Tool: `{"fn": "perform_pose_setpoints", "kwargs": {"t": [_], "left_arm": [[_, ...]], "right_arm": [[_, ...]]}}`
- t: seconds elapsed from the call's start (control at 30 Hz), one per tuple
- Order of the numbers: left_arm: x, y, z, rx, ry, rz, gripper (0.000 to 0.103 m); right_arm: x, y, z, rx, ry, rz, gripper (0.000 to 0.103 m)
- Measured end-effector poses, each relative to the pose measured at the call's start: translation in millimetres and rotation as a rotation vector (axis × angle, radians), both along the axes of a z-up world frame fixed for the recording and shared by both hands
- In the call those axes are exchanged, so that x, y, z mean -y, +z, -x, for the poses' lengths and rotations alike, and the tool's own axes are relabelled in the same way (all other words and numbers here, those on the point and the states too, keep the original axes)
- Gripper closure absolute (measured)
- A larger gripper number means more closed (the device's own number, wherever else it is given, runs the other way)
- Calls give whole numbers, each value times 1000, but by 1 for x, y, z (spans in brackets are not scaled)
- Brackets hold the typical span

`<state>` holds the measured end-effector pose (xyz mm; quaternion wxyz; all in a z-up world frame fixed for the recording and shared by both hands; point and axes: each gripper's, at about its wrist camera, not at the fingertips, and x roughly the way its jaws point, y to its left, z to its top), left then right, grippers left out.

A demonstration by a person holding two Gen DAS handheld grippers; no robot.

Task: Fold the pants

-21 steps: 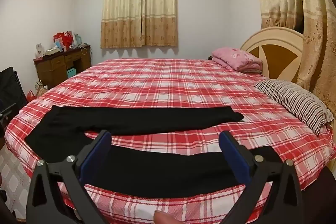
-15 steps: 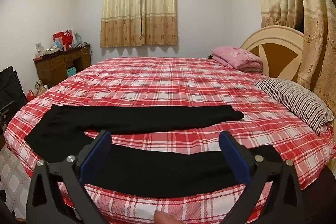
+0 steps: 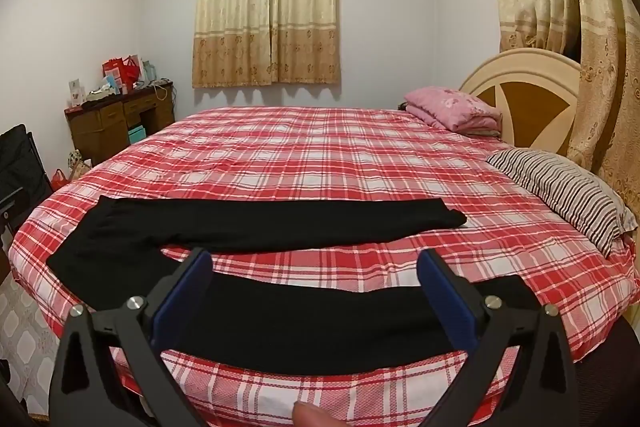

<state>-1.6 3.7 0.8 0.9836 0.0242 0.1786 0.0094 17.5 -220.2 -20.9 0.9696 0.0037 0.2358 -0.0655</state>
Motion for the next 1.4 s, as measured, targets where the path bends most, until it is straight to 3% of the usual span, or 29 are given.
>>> {"fn": "perform_pose_setpoints", "kwargs": {"t": [1.4], "left_arm": [[-7, -3, -1, 6, 14, 11, 1]], "right_arm": [[-3, -3, 0, -4, -3, 3, 0]]}}
